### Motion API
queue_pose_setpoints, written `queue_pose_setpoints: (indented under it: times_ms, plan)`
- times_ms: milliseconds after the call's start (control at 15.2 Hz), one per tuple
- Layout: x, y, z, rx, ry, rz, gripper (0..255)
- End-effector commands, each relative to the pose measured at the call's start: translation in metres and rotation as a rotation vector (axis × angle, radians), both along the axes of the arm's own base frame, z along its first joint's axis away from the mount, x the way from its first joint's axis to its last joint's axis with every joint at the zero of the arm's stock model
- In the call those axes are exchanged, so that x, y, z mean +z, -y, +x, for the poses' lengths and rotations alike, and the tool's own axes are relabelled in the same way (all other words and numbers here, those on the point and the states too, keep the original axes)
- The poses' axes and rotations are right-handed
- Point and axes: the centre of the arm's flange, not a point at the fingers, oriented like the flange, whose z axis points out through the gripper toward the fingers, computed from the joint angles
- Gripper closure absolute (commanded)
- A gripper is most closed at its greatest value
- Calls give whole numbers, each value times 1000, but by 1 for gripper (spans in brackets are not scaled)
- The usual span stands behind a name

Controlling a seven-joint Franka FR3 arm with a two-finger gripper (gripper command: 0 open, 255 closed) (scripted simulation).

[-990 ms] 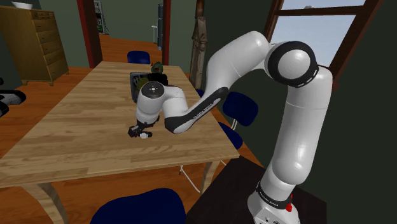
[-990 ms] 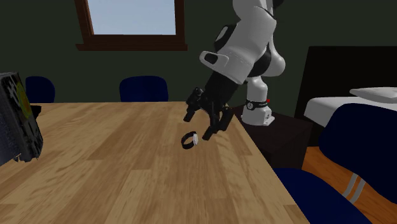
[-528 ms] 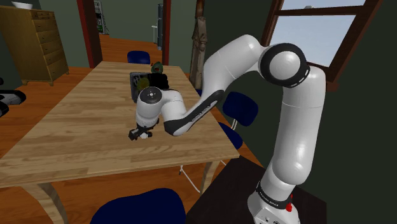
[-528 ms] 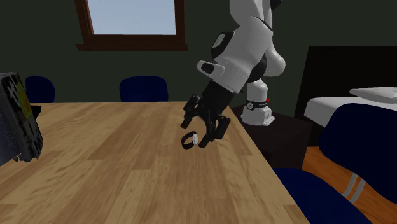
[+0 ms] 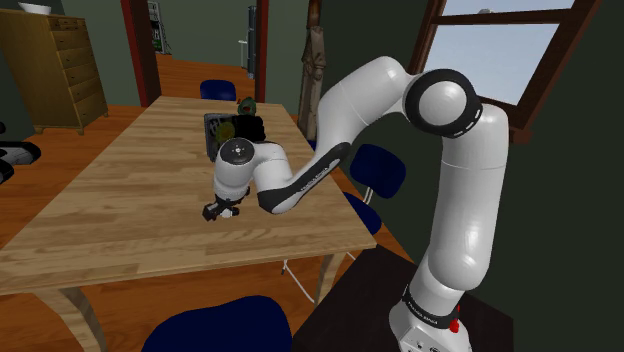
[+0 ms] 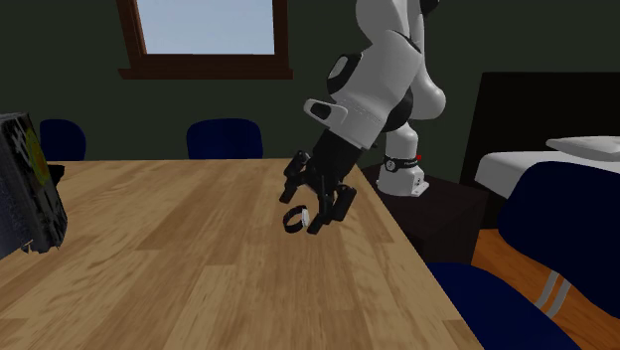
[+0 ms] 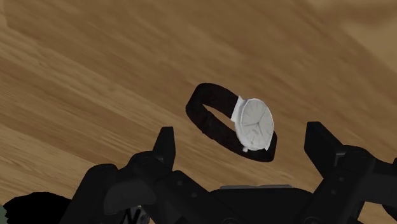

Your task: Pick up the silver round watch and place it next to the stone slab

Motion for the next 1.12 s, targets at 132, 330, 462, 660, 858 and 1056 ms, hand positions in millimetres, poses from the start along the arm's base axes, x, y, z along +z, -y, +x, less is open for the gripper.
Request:
queue_pose_setpoints:
  times_ms: [132, 330, 462, 660, 858, 1056]
  plan:
    - [0, 0, 0, 0, 0, 0, 255]
    - [0, 0, 1, 0, 0, 0, 255]
    - [0, 0, 1, 0, 0, 0, 255]
    - [5, 0, 0, 0, 0, 0, 255]
    - [21, 0, 0, 0, 0, 0, 255]
    - [37, 0, 0, 0, 0, 0, 255]
